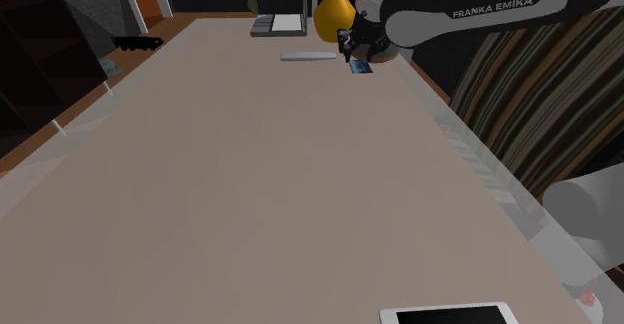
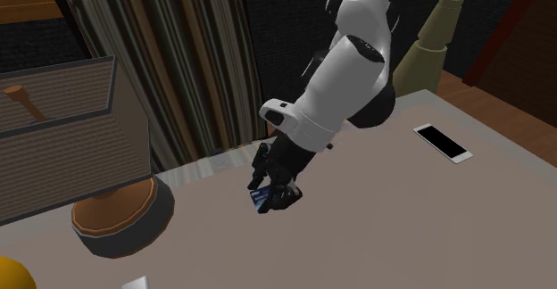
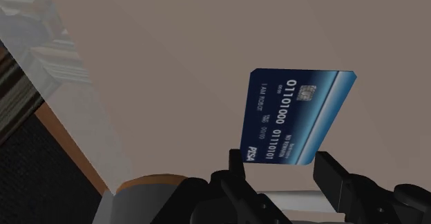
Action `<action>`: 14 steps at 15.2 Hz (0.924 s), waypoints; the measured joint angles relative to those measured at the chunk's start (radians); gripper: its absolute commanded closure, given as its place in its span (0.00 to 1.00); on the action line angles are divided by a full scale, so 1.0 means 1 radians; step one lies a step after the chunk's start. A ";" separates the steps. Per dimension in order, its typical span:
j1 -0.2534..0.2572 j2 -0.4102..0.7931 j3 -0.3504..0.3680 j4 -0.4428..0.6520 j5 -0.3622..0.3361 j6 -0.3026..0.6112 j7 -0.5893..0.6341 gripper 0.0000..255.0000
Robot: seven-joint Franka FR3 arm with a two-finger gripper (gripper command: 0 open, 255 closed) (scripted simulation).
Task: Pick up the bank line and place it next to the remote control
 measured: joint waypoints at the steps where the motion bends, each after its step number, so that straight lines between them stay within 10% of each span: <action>1: -0.030 0.062 0.044 0.053 -0.052 -0.014 0.035 1.00; 6: -0.043 0.391 0.180 0.298 -0.366 -0.139 0.205 1.00; 11: 0.190 0.721 0.112 0.630 -0.631 -0.306 0.261 1.00; 14: 0.235 0.781 0.085 0.685 -0.672 -0.319 0.264 1.00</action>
